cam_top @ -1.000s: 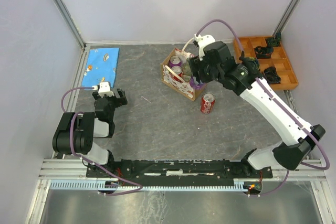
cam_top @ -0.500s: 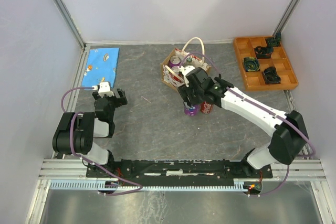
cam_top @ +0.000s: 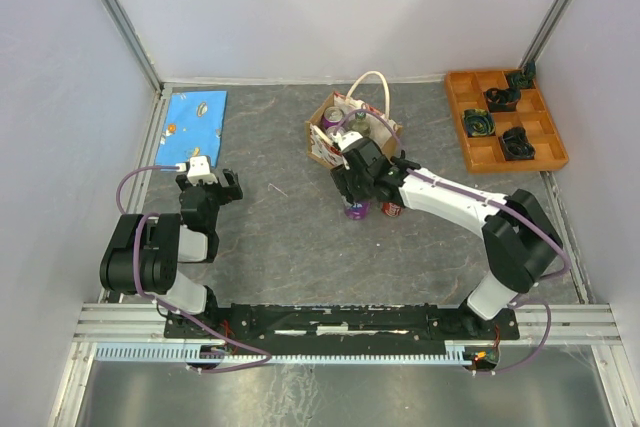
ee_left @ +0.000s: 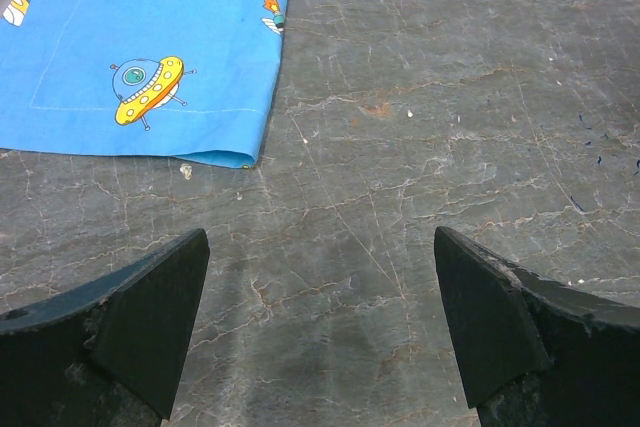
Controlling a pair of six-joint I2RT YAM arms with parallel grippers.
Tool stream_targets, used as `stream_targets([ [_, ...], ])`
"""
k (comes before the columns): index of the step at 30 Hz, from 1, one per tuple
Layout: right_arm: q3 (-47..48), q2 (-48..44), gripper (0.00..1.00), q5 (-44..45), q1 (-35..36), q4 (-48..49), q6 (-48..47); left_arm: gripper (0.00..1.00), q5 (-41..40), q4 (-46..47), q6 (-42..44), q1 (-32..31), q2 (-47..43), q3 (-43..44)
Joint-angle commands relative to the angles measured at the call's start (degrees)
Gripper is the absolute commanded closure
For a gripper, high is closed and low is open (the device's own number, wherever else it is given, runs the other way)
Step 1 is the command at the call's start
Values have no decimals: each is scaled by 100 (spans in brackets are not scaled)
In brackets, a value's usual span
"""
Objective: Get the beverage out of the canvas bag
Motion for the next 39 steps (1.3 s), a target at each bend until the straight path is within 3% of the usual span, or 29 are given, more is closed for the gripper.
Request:
stream_targets([
  [1,64,35,100,181,27,522,-19,1,-137,199,376,-39,-60,122],
  [5,87,68,90,212,36,330,5,1,-137,203,376,-42,-61,127],
  [6,79,59,83,209,35,269,6,1,-138,198,374,-43,-63,127],
  [10,0,-87,35,279,64,63,-11,1,-138,204,376,-38,-65,125],
  [14,-25,-360,6,340,71,-108,-57,1,-135,204,379,-38,-57,122],
  [15,17,-415,4,341,75,-162,-80,1,-141,197,377,-42,-64,124],
  [23,1047,-834,1,305,80,-907,-512,1,-136,201,376,-38,-61,122],
  [30,1831,-1213,1,254,70,-787,-1069,1,-137,201,374,-35,-66,122],
  [34,2333,-997,3,511,-41,-507,-1029,1,-135,199,377,-31,-59,122],
  [39,3184,-218,13,620,-414,-448,-463,1,-135,203,371,-39,-55,122],
])
